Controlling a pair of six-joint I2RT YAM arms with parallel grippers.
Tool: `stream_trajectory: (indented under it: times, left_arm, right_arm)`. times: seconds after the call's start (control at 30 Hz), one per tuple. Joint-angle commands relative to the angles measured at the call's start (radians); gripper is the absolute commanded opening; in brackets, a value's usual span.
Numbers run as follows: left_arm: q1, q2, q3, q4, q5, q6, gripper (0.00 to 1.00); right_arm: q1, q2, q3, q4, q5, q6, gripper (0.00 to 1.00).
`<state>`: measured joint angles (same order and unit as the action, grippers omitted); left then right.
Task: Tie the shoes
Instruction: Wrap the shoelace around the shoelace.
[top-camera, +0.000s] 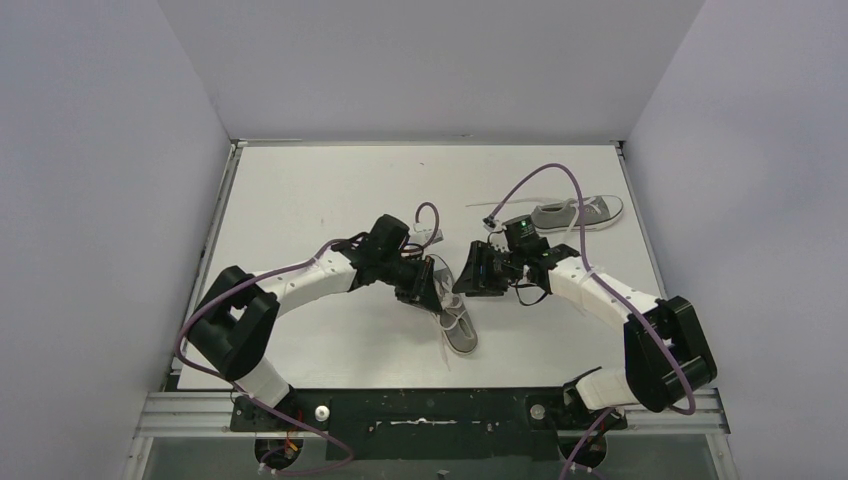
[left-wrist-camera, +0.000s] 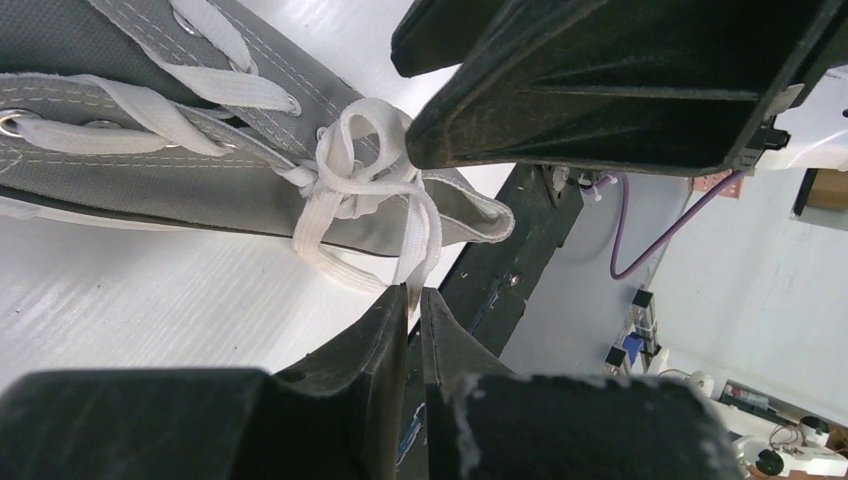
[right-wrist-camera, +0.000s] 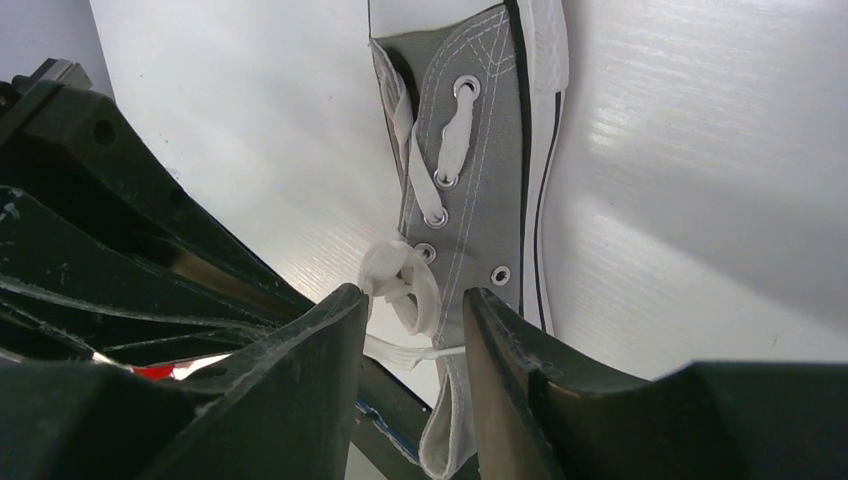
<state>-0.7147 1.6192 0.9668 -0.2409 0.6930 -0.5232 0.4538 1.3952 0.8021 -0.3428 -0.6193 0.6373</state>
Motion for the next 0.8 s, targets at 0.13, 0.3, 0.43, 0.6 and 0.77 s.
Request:
stream_trajectory:
  times: [0.13,0.3,0.43,0.6,0.77]
  left_arm:
    - [-0.005,0.026,0.071,-0.01,0.02,0.042,0.09]
    - [-0.006,0.055,0.08,0.006,0.025,0.038,0.11]
    - [-0.008,0.08,0.088,0.021,0.041,0.029,0.09]
    - [-0.009,0.079,0.095,0.031,0.036,0.019,0.04]
    - [-0.009,0.081,0.12,0.003,0.025,0.036,0.02]
  right_arm:
    - [0.01,0.021,-0.017,0.058,-0.023,0.008,0.35]
    - [0.012,0.005,-0.031,0.041,-0.03,-0.003,0.34]
    - [0.011,-0.016,-0.041,0.031,-0.032,-0.006,0.37]
    - [0.013,-0.013,-0.053,0.059,-0.041,0.003,0.3]
    - [0.012,0.007,-0.044,0.081,-0.048,0.006,0.21]
